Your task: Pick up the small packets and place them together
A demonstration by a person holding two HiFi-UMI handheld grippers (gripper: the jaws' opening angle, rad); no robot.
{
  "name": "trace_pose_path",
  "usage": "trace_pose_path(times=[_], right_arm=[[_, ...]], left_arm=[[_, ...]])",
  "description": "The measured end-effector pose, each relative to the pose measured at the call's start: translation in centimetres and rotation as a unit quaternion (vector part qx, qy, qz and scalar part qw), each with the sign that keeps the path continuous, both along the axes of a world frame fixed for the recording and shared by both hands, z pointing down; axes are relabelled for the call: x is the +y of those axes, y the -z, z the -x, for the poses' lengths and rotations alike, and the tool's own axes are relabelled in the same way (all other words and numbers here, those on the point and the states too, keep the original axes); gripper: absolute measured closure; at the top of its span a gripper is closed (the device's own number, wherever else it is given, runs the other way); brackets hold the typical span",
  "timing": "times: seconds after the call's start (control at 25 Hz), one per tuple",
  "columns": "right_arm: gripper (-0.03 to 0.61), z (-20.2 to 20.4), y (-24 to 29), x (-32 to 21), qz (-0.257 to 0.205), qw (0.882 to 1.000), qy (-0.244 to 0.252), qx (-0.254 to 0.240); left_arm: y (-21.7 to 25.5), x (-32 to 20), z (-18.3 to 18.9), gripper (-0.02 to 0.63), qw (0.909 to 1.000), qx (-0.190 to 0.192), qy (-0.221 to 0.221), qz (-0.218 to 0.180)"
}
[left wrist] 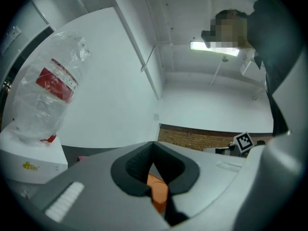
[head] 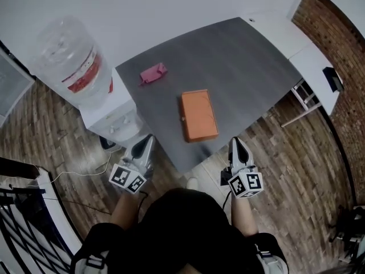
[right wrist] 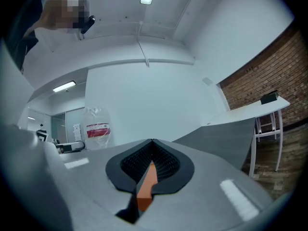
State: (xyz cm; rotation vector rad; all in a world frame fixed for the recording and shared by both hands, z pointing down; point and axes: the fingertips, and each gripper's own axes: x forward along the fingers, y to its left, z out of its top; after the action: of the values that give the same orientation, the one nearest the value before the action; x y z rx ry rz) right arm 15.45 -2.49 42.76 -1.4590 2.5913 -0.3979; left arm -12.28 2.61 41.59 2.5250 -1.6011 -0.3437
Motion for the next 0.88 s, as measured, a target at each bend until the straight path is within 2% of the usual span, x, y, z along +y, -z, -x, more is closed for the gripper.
trace_pose_path(times=[0.36, 0.64, 0.88], right_arm=[[0.577, -0.2, 0.4, -3.5, 0.001, 0.999, 0.041, 0.008], [0.577, -0.5, -2.0, -5.0, 0.032, 0.999, 0.022, 0.012], [0.577, 0.0, -1.7, -5.7, 0.023, 0.999, -0.020, 0.034]], left_arm=[[-0.8, -3.2, -1.9, 0.614, 0.9992, -0.014, 0.029, 0.025], [-1.7, -4.4, -1.9, 0.614, 0.9984, -0.035, 0.012, 0.042], [-2.6, -7.4, -1.3, 0.614, 0.9972, -0.053, -0.028, 0.045]])
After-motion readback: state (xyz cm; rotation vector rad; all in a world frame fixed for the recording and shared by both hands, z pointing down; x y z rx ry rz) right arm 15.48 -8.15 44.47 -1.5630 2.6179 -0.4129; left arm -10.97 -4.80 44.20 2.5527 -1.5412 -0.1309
